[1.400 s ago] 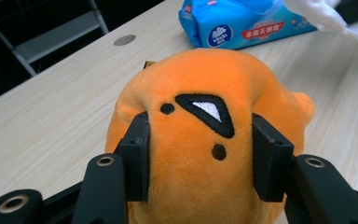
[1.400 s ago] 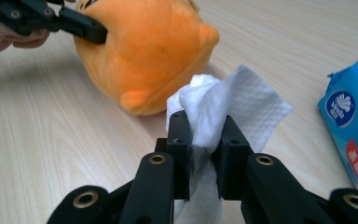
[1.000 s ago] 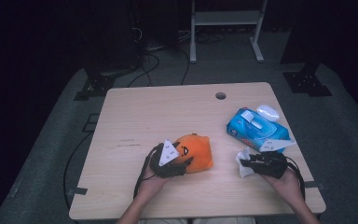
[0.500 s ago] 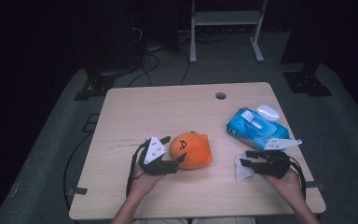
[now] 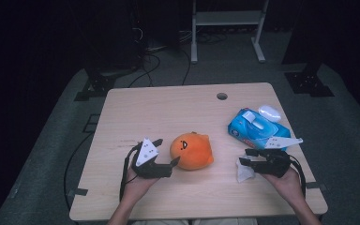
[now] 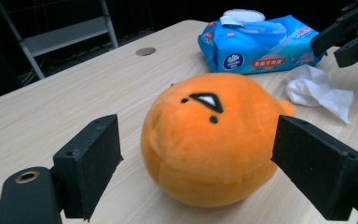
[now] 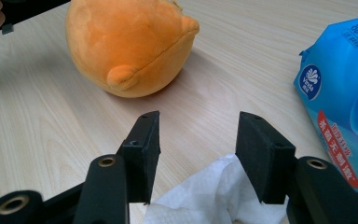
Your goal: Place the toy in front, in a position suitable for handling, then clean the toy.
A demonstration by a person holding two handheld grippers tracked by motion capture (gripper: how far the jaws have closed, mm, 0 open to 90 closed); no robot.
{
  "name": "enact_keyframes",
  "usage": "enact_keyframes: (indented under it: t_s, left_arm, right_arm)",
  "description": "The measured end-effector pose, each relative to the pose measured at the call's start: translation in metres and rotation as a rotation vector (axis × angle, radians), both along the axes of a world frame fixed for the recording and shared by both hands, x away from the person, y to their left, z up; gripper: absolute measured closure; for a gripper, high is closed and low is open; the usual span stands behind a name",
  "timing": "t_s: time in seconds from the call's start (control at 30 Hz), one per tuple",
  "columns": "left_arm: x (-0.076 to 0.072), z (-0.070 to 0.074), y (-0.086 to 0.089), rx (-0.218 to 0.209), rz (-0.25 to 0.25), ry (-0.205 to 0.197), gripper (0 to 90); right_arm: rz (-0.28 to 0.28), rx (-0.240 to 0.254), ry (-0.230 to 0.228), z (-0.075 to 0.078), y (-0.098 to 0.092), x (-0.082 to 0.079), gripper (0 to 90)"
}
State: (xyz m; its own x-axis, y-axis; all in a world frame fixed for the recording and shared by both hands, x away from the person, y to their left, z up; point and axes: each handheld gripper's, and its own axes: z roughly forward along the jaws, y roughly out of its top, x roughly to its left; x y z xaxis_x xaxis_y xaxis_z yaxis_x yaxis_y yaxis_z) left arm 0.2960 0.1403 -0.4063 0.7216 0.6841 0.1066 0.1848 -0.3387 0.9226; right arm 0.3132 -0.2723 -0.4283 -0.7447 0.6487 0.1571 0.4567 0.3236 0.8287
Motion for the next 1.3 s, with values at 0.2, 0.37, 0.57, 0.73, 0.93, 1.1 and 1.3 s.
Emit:
enact_keyframes:
  t_s: [0.2,0.37,0.57,0.73,0.93,1.1,1.3]
  left_arm:
    - [-0.007,0.001,0.011,0.012,0.014,0.003,14.1]
    - [-0.011,0.003,0.026,0.002,0.035,0.006,12.6]
    - [-0.020,-0.001,0.042,0.007,0.069,0.016,12.3]
    - [-0.027,-0.001,0.055,0.001,0.099,0.015,11.9]
    - [-0.032,0.003,0.068,-0.001,0.124,0.010,10.5]
    - [-0.036,0.002,0.076,0.004,0.139,0.015,10.0]
    - [-0.042,-0.001,0.088,-0.004,0.167,0.025,9.9]
  right_arm:
    - [0.001,-0.004,0.001,0.000,0.002,0.002,46.5]
    - [0.003,-0.002,0.000,0.001,0.006,0.004,44.4]
    - [0.012,-0.020,0.004,-0.002,0.010,0.004,42.8]
    - [0.022,-0.025,-0.006,0.000,0.013,0.002,42.4]
    - [0.019,-0.028,-0.009,0.000,0.012,0.001,42.0]
    - [0.017,-0.029,-0.011,0.000,0.011,0.001,41.5]
    - [0.013,-0.031,-0.006,-0.001,0.011,0.000,41.0]
